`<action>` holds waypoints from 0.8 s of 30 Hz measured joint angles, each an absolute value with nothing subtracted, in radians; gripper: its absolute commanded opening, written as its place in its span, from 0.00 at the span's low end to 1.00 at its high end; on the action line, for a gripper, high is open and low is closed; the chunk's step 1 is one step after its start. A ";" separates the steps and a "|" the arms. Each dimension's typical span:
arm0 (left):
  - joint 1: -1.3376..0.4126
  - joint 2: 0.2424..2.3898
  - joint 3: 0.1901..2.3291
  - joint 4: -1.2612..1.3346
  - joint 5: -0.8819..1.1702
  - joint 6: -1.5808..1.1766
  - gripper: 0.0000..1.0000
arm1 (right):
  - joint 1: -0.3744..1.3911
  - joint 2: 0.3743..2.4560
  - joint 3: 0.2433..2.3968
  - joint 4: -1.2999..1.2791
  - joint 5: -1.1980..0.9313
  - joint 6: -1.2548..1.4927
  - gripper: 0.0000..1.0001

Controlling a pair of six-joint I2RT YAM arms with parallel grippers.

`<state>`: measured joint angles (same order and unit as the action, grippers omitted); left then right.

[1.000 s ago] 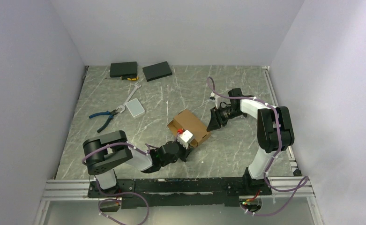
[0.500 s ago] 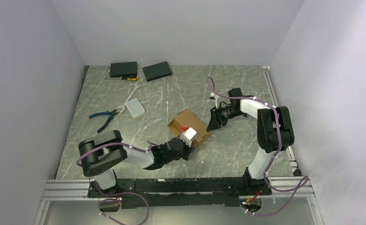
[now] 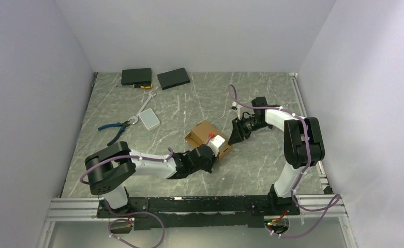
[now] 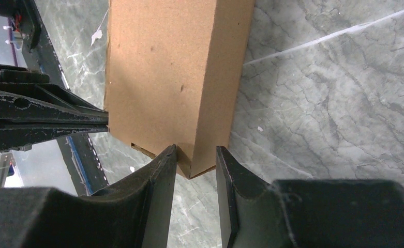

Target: Fold the paper box

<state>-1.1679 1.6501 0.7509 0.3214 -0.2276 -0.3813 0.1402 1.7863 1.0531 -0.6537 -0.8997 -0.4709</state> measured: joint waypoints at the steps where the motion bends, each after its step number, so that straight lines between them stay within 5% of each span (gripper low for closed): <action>1: -1.168 1.650 0.760 0.305 -0.229 -0.382 0.02 | 0.141 1.786 1.054 -0.654 -0.899 -0.471 0.36; 19: -1.142 1.650 0.849 0.186 -0.187 -0.433 0.17 | 0.147 1.788 1.054 -0.653 -0.899 -0.471 0.36; 24: -1.139 1.623 0.850 0.150 -0.168 -0.442 0.31 | 0.147 1.788 1.054 -0.653 -0.899 -0.471 0.37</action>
